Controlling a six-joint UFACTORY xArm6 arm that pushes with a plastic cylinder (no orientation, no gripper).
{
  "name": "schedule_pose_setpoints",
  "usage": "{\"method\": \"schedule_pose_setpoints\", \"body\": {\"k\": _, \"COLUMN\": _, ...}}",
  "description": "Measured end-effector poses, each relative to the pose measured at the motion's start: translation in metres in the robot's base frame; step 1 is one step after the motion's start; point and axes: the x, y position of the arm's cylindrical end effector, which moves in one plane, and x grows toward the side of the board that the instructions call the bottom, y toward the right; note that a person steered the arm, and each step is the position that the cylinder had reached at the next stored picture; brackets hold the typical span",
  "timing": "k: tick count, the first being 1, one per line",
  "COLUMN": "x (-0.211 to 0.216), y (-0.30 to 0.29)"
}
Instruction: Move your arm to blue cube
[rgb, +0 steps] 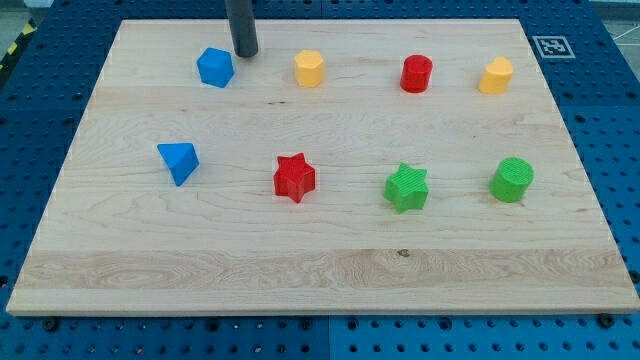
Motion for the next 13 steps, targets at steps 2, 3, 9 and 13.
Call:
{"method": "schedule_pose_setpoints", "body": {"k": 2, "x": 0.024, "y": -0.019}}
{"method": "schedule_pose_setpoints", "body": {"k": 3, "x": 0.021, "y": -0.024}}
{"method": "schedule_pose_setpoints", "body": {"k": 9, "x": 0.112, "y": 0.062}}
{"method": "schedule_pose_setpoints", "body": {"k": 13, "x": 0.129, "y": 0.361}}
